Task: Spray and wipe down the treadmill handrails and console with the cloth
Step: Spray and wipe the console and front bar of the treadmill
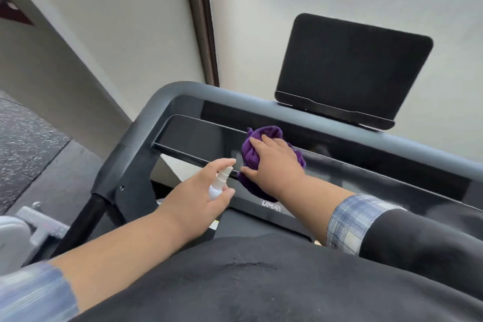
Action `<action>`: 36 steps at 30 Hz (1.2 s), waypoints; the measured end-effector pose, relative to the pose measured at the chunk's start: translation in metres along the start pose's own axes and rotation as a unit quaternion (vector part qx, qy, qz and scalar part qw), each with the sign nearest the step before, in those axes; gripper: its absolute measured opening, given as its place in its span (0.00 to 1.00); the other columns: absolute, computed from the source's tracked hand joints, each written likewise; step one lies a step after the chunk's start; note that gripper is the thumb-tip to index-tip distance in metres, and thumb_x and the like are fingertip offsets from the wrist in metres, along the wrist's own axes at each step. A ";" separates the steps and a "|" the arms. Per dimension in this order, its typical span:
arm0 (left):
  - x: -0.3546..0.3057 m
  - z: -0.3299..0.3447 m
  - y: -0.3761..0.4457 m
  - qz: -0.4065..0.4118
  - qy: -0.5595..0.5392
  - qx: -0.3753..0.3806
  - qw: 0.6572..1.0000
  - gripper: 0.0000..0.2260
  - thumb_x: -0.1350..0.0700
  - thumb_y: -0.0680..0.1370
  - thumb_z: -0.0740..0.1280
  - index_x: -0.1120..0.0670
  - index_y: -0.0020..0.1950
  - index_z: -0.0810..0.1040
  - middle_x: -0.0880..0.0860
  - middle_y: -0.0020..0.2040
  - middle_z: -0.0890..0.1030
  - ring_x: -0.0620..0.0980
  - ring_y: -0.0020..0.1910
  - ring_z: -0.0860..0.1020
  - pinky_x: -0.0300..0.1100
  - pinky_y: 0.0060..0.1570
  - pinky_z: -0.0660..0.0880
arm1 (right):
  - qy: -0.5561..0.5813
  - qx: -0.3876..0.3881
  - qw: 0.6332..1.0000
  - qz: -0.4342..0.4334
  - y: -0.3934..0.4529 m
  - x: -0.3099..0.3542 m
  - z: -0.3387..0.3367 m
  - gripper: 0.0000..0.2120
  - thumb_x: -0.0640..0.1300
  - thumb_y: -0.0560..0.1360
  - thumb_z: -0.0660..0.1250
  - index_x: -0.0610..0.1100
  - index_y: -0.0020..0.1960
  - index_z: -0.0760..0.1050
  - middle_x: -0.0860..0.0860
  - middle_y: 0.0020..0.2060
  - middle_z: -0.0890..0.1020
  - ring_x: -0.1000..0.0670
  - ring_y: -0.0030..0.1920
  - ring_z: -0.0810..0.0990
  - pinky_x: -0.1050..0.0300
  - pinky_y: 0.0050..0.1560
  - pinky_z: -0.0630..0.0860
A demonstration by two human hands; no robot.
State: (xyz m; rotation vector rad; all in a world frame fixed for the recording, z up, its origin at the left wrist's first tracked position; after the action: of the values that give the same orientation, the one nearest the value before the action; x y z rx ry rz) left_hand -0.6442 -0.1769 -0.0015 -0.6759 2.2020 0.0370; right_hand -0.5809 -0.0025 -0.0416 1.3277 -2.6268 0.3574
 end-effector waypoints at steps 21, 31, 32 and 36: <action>0.126 -0.127 -0.108 -0.137 -0.065 -0.252 0.956 0.22 0.39 0.76 0.63 0.21 0.65 0.59 0.38 0.53 0.77 0.35 0.52 0.74 0.32 0.48 0.70 | 0.123 0.062 0.933 -0.332 0.074 0.310 0.007 0.29 0.53 0.73 0.72 0.51 0.72 0.71 0.51 0.65 0.78 0.45 0.66 0.74 0.52 0.67 0.68; 0.136 -0.131 -0.111 -0.204 -0.084 -0.325 0.920 0.21 0.44 0.77 0.65 0.27 0.66 0.63 0.35 0.54 0.76 0.28 0.53 0.72 0.18 0.46 0.64 | -0.021 0.104 0.865 -0.490 0.045 0.339 0.050 0.21 0.58 0.73 0.65 0.52 0.64 0.77 0.54 0.60 0.80 0.48 0.64 0.75 0.52 0.68 0.68; 0.136 -0.129 -0.108 -0.209 -0.085 -0.322 0.920 0.21 0.43 0.77 0.65 0.27 0.66 0.63 0.36 0.53 0.76 0.29 0.53 0.73 0.18 0.46 0.65 | -0.010 0.100 0.872 -0.478 0.054 0.335 0.045 0.21 0.57 0.73 0.67 0.51 0.64 0.78 0.53 0.59 0.80 0.47 0.63 0.75 0.52 0.66 0.69; 0.136 -0.127 -0.100 -0.222 -0.078 -0.322 0.917 0.21 0.43 0.77 0.64 0.24 0.65 0.62 0.34 0.50 0.77 0.30 0.50 0.74 0.21 0.41 0.67 | 0.010 0.085 0.914 -0.395 0.107 0.303 0.026 0.19 0.55 0.74 0.68 0.51 0.63 0.77 0.51 0.58 0.80 0.44 0.63 0.74 0.47 0.65 0.70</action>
State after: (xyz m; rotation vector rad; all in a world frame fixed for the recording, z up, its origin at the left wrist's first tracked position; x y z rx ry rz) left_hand -0.7569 -0.3550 0.0050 -1.4699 1.8191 0.5815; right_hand -0.8463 -0.1815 -0.0013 2.2575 -1.8324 0.4573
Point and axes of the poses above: each hand's wrist, its own y-axis towards the middle knuckle, its own z-axis out of the palm, x = y × z, the point moved 9 cm from there along y, towards the middle knuckle
